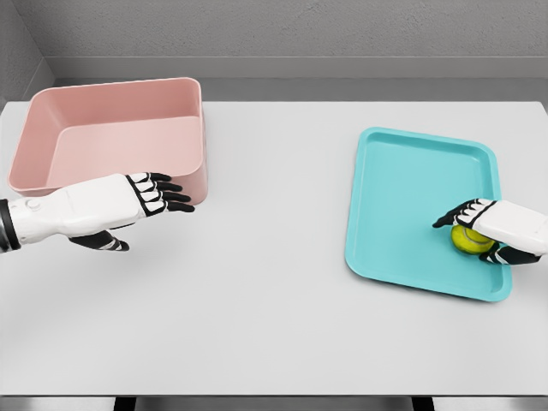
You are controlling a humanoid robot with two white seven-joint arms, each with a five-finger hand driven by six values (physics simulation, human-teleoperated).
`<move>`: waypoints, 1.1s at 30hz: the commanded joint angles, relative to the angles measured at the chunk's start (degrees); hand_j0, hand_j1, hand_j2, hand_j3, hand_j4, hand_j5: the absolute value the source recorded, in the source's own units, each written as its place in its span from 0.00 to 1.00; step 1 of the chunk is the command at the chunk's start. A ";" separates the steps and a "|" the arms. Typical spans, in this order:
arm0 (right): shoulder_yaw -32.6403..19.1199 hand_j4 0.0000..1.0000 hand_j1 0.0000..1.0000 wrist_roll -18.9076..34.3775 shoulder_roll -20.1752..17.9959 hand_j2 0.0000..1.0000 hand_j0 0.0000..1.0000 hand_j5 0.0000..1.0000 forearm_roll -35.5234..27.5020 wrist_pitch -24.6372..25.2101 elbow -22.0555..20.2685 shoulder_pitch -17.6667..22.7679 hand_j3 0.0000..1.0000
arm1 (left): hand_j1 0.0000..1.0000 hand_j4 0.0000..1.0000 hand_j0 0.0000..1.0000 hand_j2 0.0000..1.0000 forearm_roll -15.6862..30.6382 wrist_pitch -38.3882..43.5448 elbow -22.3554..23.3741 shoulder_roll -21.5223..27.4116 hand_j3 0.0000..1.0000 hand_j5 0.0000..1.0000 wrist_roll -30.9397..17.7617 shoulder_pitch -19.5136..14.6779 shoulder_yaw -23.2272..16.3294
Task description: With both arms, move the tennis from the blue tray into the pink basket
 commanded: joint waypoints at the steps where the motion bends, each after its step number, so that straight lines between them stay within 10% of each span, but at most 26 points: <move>1: -0.05 0.83 0.83 -0.02 0.01 0.83 0.83 0.83 0.21 0.02 0.11 0.00 0.83 | 1.00 1.00 1.00 1.00 0.37 0.12 -0.04 0.05 1.00 1.00 0.10 0.00 0.00; 33: -1.01 0.51 0.51 -0.11 0.80 0.51 0.51 0.51 1.88 0.02 -0.24 -0.70 0.51 | 1.00 1.00 1.00 1.00 0.54 0.12 0.04 0.41 1.00 1.00 0.10 -0.09 0.09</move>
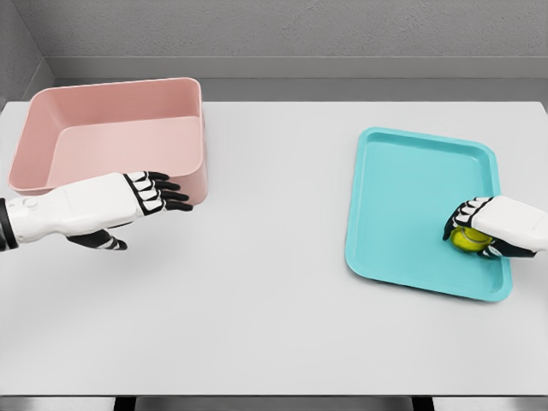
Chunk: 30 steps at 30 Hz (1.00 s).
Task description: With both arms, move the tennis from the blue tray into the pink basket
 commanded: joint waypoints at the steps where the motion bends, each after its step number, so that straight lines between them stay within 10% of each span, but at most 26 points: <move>1: -0.71 0.51 0.51 -0.04 -0.05 0.51 0.51 0.51 -0.41 0.02 -0.22 0.00 0.51 | 1.00 1.00 1.00 1.00 0.37 0.12 -0.01 0.07 1.00 1.00 0.03 0.00 0.02; 30: -3.26 0.46 0.46 4.71 2.50 0.46 0.46 0.46 2.40 0.02 -11.38 -4.31 0.46 | 1.00 1.00 1.00 1.00 0.90 0.12 -0.01 0.07 1.00 1.00 0.12 -0.09 0.28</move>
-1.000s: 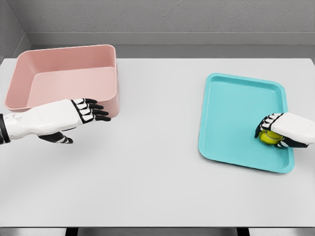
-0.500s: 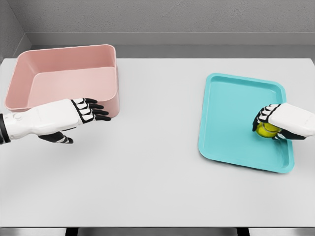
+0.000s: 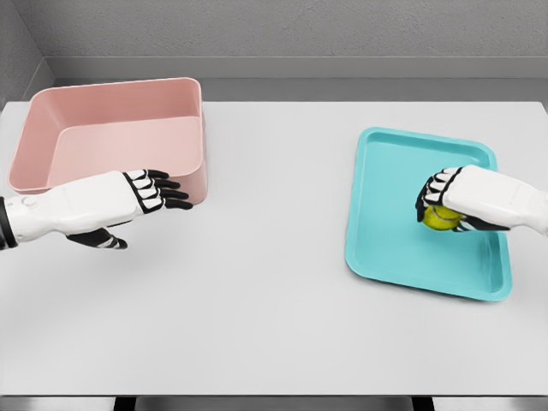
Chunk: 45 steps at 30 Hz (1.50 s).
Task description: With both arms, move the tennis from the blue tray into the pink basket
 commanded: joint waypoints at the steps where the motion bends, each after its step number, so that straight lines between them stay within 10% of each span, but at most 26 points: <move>1: -0.01 0.46 0.46 0.71 1.47 0.46 0.46 0.46 0.94 0.04 -0.68 0.00 0.46 | 1.00 1.00 1.00 1.00 0.44 0.12 -0.01 0.07 1.00 1.00 0.03 0.00 0.09; 35: 0.08 0.43 0.43 8.01 13.60 0.43 0.43 0.43 4.63 0.04 -5.25 -4.83 0.43 | 1.00 1.00 1.00 1.00 0.35 0.12 -0.01 0.07 1.00 1.00 0.03 0.00 0.01; 45: 0.78 0.43 0.43 11.09 22.91 0.43 0.43 0.43 8.85 0.04 -5.25 -7.21 0.43 | 1.00 1.00 1.00 1.00 0.35 0.12 -0.01 0.07 1.00 1.00 0.03 -0.09 0.01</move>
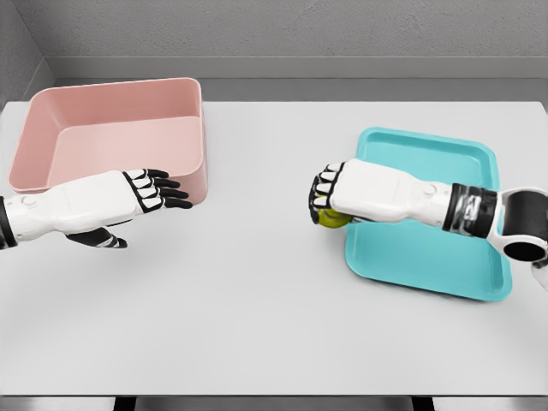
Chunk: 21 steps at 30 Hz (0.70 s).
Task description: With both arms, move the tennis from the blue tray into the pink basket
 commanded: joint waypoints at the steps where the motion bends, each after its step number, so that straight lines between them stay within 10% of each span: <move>1: 0.09 0.43 0.43 1.16 1.95 0.43 0.43 0.43 0.06 0.10 -0.10 0.00 0.43 | 1.00 1.00 1.00 1.00 0.37 0.12 -0.02 0.06 1.00 1.00 0.03 0.00 0.01; 21: 4.92 0.43 0.43 2.65 13.20 0.43 0.43 0.43 7.53 0.10 3.24 -1.41 0.43 | 1.00 1.00 1.00 1.00 0.19 0.12 0.33 0.06 1.00 1.00 0.03 0.00 0.01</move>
